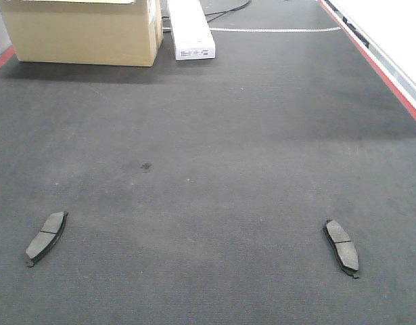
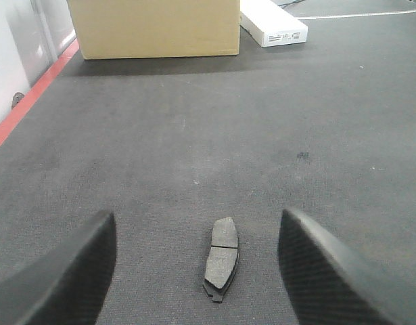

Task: Move and align brake pads A on conveyor
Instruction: 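Raise the open right gripper away from the placed pad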

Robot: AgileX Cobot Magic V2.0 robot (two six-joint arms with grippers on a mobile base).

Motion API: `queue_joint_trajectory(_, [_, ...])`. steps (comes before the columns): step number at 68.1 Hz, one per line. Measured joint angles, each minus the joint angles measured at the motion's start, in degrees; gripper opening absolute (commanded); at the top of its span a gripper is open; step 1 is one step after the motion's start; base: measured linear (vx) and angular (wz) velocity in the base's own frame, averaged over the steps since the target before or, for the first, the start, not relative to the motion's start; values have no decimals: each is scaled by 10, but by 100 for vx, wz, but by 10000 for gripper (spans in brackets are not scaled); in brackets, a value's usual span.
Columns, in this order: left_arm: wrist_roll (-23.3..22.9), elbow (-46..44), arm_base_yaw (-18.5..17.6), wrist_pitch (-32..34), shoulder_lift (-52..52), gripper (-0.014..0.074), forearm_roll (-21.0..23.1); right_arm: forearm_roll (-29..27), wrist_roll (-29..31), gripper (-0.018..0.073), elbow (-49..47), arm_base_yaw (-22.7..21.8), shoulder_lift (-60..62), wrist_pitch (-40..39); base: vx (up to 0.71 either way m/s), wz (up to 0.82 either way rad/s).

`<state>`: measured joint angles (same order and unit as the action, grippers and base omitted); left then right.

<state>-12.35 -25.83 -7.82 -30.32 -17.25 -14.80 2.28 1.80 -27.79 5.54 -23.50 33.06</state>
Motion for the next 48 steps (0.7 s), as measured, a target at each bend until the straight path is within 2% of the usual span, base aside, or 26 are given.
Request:
queue_joint_trajectory(16, [0,0,0,0,0,481,0,0,0,540,48,0,73,-18,0,0])
queue_joint_trajectory(48, [0,0,0,0,0,481,0,0,0,540,48,0,78,-20,0,0])
